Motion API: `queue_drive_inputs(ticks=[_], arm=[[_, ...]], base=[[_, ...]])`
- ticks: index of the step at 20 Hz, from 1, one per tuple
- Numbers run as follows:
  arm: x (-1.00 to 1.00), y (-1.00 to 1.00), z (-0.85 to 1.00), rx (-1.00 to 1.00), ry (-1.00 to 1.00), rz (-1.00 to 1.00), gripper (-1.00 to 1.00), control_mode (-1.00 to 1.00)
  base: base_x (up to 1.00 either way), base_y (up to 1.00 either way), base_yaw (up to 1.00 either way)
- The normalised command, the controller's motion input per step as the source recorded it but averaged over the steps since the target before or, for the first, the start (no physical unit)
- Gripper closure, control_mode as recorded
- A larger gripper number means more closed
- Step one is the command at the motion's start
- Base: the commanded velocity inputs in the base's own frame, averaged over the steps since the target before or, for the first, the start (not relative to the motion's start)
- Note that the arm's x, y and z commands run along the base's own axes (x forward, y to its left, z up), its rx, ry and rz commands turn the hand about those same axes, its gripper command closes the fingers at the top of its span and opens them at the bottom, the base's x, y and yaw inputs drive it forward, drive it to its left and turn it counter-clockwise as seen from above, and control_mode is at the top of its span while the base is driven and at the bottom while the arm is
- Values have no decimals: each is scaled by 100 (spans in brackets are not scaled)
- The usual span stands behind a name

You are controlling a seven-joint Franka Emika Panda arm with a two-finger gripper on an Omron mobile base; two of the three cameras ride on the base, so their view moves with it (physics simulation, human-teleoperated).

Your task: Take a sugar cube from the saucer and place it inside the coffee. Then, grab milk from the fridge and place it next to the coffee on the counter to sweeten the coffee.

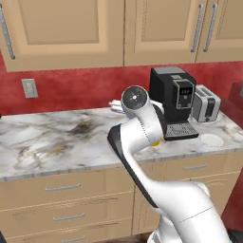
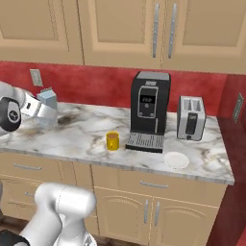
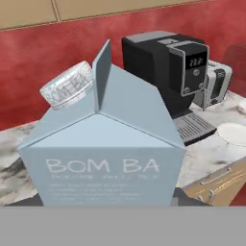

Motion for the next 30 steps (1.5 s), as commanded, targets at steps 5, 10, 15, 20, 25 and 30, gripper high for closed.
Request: queue_drive_inputs(ticks=[5,10,15,20,25,30], arm=[[36,1,-51,-1,30,-41,100,-100],[33,-1,-53,-6,20,-34,100,-100],[36,-23,-57,-13,6,-18,100,-100],[34,-43,-36,-7,0,-1,100,-100],[28,-26,-38,-6,0,0,100,-100],[41,-20,-44,-8,0,0,100,-100]], base=[[0,0,0],[0,0,0],[0,0,0],[0,0,0],[0,0,0],[0,0,0]])
